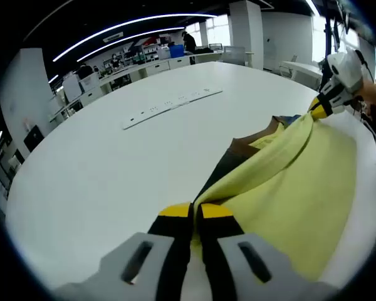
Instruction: Fold the garment on the visible template until the final outline fits inside the template.
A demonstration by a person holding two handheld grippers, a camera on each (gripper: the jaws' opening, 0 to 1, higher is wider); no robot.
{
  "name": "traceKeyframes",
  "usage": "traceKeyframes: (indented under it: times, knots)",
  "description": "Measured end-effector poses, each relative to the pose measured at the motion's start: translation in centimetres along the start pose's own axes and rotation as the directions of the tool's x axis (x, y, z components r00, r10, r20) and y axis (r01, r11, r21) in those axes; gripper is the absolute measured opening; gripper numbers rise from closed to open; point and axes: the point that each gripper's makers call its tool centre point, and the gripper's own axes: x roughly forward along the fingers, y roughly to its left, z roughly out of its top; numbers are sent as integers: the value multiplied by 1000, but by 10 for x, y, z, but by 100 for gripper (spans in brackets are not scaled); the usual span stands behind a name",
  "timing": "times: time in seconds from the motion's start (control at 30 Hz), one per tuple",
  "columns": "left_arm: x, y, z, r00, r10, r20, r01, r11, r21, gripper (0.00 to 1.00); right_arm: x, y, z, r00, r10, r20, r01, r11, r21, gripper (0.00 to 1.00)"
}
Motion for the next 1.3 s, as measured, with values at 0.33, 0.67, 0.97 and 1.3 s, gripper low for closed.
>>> traceKeyframes:
  times: [0.33, 0.67, 0.97, 1.3]
  knots:
    - [-14, 9, -4, 1000, -19, 23, 18, 999, 44, 17, -11, -7, 2, 997, 6, 76, -11, 997, 70, 18]
    - [-30, 13, -18, 1000, -6, 6, 5, 991, 133, 17, -33, 0, -5, 995, 41, 92, -43, 999, 25, 26]
    - [-21, 13, -18, 1000, 2, 10, -5, 953, 303, 12, -23, -3, -18, 999, -1, 37, 7, 990, -144, 23]
    - [-6, 30, -1, 997, 50, 67, -65, 970, 235, 6, -9, -19, -5, 990, -62, 123, 62, 998, 7, 11]
